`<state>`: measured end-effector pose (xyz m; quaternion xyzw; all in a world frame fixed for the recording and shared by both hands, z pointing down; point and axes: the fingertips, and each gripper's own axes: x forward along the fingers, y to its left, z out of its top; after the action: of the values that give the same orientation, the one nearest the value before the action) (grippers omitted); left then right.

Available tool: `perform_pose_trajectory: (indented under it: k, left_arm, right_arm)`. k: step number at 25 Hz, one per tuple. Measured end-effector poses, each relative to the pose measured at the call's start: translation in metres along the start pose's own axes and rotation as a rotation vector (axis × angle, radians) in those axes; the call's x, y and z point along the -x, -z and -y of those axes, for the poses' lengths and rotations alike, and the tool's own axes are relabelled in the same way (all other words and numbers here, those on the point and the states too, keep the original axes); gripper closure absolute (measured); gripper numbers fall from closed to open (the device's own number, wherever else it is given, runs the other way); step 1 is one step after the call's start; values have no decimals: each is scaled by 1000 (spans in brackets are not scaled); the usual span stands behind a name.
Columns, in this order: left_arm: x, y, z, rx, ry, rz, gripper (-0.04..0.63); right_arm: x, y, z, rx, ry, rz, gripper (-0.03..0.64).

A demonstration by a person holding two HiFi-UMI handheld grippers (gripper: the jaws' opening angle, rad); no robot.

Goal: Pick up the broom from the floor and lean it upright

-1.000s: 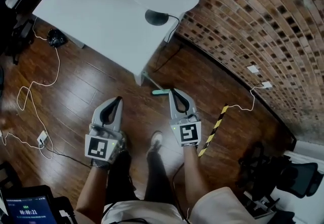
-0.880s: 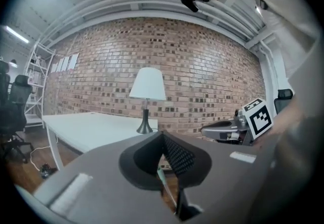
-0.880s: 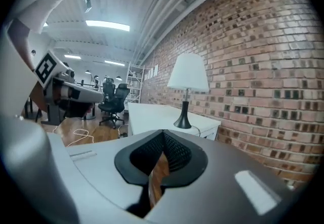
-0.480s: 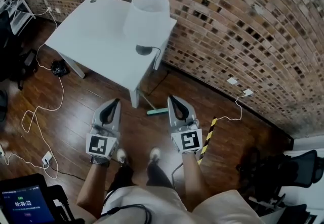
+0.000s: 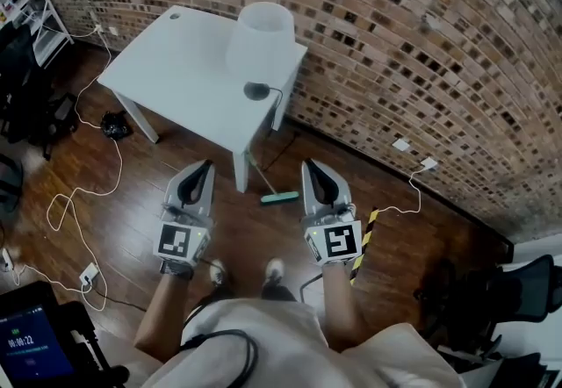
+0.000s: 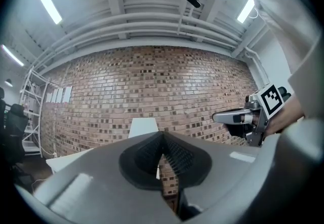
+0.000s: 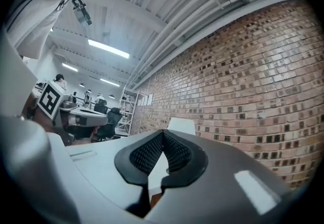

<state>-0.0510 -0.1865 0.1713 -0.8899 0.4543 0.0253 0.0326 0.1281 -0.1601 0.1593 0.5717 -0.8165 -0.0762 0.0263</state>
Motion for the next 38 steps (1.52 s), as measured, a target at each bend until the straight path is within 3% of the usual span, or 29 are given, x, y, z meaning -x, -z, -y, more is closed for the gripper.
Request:
perform_pose_trajectory:
  k: [4,12,17,21,27,38]
  left_arm:
    - [6,-13,-3,-48,6,51,596]
    - [12,-19,-12,-45,-10,74,595]
    - [17,-19,-11,-6,0,32,595]
    - [24,-17,-21,-30,12,62,596]
    - [34,-11,-30,-16,57,43,597]
    - [63,15,-13,43,76,-2,596]
  right_arm:
    - [6,-11,-2,7,14,23,604]
    - [8,-15,-6,16,28,35,604]
    - [6,-16,-13,16,28,24,604]
    - [7,-21,-22,28,35,24,604]
    - [10,-26,-39,37,67,32,604]
    - [41,-5,-57,-49,103,1,604]
